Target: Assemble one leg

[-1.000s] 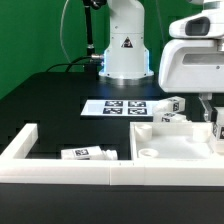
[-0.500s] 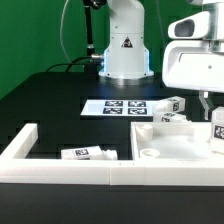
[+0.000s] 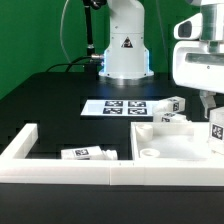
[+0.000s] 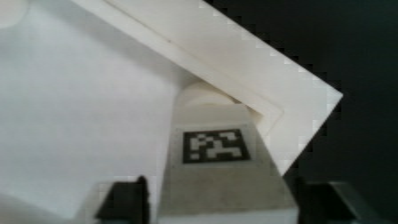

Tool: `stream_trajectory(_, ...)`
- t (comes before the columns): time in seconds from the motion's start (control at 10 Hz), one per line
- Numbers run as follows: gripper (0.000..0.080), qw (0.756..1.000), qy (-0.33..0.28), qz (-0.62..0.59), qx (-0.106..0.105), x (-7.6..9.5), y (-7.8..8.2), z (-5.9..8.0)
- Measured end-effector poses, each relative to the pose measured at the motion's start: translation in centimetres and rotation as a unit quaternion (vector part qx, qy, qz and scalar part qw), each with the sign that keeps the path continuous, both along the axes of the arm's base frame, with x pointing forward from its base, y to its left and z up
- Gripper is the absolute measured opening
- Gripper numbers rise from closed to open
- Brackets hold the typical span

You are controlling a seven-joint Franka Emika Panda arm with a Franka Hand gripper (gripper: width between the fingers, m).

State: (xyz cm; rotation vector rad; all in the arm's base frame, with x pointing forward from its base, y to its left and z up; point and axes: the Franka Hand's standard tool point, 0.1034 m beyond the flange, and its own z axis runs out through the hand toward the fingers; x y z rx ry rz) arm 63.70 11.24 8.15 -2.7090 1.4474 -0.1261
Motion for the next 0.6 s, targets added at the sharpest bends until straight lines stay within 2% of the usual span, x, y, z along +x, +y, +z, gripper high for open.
stream_trajectory(0.1, 0.0531, 1.000, -0.001, 0.026, -0.003, 0.00, 0.03, 0.01)
stream_trajectory(0.2, 0.0612, 0.998, -0.002, 0.064, -0.007, 0.00, 0.06, 0.03)
stream_trajectory(0.6, 0.0647, 0.957, -0.007, 0.287, -0.034, 0.10, 0.06, 0.08)
